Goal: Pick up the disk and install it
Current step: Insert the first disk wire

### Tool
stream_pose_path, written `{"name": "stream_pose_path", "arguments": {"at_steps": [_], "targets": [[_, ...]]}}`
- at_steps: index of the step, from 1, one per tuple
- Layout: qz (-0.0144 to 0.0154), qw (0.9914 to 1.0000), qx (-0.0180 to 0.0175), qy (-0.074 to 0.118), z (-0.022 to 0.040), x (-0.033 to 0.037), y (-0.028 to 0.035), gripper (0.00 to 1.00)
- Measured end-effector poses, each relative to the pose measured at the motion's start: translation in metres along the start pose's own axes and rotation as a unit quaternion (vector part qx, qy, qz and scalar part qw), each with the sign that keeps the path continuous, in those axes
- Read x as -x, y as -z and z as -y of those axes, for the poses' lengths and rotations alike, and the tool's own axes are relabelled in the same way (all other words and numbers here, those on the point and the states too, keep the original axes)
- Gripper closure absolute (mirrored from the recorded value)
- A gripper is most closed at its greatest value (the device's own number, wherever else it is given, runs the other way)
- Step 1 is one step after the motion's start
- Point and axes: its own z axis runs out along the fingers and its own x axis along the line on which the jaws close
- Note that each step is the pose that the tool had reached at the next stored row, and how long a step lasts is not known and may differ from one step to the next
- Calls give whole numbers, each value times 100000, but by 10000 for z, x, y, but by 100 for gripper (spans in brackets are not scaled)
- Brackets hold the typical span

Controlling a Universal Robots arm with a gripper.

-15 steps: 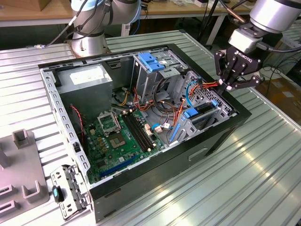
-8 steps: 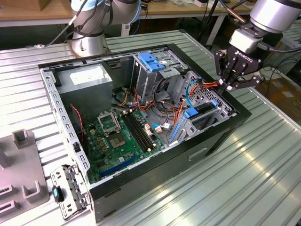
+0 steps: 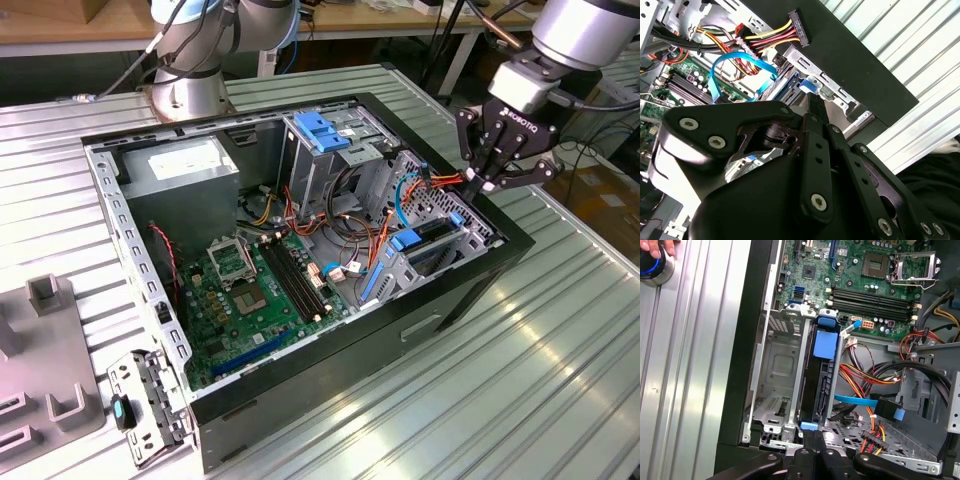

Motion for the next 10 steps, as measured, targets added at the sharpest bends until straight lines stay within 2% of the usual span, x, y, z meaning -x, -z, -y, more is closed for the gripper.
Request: {"name": "stream_pose_path", "arguments": {"at_steps": [4,7,10], "targets": [[-4,99985,-14,1735,8,-1,0,89],[-12,99921,-32,3986,13,-2,0,89],[-19,99870,-40,5104,13,-2,0,89]]}}
